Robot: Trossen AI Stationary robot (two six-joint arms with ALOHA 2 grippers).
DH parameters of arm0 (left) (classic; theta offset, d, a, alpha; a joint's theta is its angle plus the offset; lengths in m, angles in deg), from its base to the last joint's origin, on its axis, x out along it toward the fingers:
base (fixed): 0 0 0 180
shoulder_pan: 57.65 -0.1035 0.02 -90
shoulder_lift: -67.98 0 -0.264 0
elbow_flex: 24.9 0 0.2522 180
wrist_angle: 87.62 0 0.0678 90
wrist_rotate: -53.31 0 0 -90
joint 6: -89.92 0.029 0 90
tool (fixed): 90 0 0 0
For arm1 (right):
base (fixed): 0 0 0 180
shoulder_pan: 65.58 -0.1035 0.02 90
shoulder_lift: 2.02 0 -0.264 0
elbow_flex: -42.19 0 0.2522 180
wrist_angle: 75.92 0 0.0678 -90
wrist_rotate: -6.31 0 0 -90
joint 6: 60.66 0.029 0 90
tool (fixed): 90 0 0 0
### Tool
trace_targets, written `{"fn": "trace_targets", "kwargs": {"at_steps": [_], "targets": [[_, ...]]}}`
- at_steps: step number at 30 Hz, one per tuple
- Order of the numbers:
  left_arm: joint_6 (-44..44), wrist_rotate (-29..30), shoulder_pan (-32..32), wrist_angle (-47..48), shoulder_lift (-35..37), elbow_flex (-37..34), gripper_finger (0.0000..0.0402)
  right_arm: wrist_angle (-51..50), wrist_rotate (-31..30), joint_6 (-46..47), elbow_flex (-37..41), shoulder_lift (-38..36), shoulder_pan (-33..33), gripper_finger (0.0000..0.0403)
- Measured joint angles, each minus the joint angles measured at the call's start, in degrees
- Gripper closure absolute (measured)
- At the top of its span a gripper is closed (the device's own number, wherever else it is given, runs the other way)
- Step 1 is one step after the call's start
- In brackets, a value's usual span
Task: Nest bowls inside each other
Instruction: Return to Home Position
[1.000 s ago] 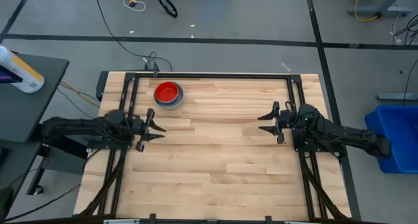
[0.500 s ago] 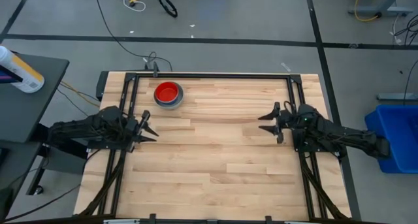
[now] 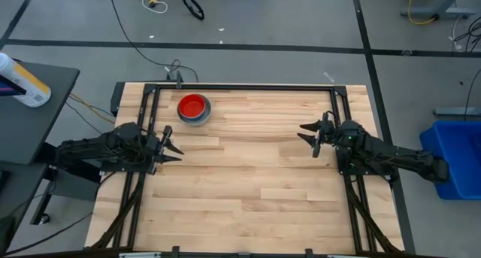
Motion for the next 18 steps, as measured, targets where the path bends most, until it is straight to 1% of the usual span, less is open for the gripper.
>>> {"fn": "trace_targets", "kwargs": {"at_steps": [3, 12, 18], "targets": [[-0.5, 0.0, 0.0, 0.1, 0.0, 0.0, 0.0294, 0.2, -0.1, 2.5, 0.0, 0.0, 0.0, 0.0213], [-0.1, 0.0, 0.0, 0.3, 0.0, 0.0, 0.0294, 0.2, -0.1, 2.4, 0.0, 0.0, 0.0, 0.0207], [-2.8, 0.3, 0.0, 0.0, 0.0, 0.0, 0.0294, 0.2, -0.1, 2.4, 0.0, 0.0, 0.0, 0.0214]]}}
